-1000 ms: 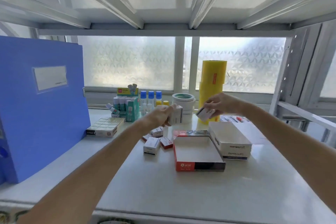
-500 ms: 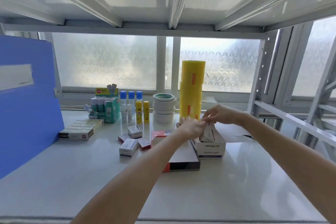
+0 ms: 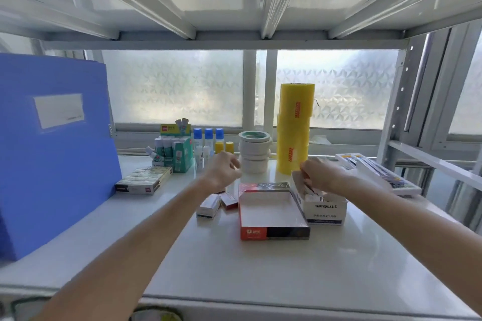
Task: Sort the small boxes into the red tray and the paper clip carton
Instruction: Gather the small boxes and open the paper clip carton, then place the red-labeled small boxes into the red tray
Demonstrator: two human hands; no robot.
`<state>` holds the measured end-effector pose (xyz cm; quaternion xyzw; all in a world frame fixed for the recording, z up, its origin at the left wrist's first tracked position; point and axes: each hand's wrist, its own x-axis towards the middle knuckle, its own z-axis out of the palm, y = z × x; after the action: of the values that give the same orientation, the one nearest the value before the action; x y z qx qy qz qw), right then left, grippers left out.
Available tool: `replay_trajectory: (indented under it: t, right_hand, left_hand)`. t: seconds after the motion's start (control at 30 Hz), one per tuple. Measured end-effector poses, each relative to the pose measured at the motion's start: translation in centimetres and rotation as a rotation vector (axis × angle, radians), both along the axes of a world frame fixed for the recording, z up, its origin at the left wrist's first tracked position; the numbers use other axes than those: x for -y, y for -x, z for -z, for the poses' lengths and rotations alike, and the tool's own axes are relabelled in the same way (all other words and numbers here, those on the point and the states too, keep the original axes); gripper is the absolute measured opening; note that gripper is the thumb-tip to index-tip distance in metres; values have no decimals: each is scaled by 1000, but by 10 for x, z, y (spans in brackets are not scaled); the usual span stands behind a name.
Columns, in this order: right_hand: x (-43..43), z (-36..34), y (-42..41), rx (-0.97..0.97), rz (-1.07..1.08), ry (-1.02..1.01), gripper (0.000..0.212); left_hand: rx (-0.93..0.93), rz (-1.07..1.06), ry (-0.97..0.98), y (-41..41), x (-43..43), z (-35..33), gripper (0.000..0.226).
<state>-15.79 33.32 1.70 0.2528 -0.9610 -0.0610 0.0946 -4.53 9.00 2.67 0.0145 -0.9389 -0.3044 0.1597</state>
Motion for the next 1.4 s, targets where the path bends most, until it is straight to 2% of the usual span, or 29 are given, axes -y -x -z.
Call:
replay_trajectory:
  t: [0.13,0.23,0.27,0.33,0.4,0.47,0.53,0.63,0.77,0.87,0.97,1.03,1.13,1.23,1.33,1.4]
  right_hand:
    - [10,-14,-7,-12,23,8,16]
    - [37,-44,-19,-98,-70,186,30]
    - [54,-49,-24,-65,-136,266,28]
    - [95,-46,-35,128,-278,366,19]
    - [138,-29,-44,310,-307,369,33]
    - [174,-11,-46,373,-271,332,56]
    - [199,5,-43,418,-213,302,69]
    - [213,15,-43,412,-196,249,56]
    - [189,-5,-45,369,-258,412,38]
    - [132,-40,-35,332,-262,586,33]
    - [57,-65,-16,371,-147,593,39]
    - [13,-67,-3,395,-32,535,39]
    - [-23,-56,6,383,35,500,25]
    - [-33,-42,7,437,-51,516,24]
    - [-35,-30,6,510,-138,512,25]
    - [-36,-23,6,547,-173,517,16]
  left_hand:
    - [126,-130,5,-29,58,10,26]
    - [257,-202,105,-44,69,15,44]
    - [281,-205,150,-48,67,17,52]
    - [307,-182,185,-53,56,24,57]
    - [292,-166,160,-54,47,32,52]
    - [225,-175,120,-50,44,40,45]
    - [188,-177,83,-48,48,44,43]
    - [212,-176,25,-49,62,45,43]
    - [247,-186,29,-54,75,32,26]
    - [87,-140,1,-48,56,12,35]
    - [-68,124,-85,-32,4,-7,39]
    - [-100,301,-105,-18,-37,-14,40]
    - [-73,445,-93,-2,-95,-14,48]
    - [31,475,-79,13,-130,-1,44]
    - [121,462,-108,24,-134,10,34]
    - [139,474,-125,20,-124,7,33]
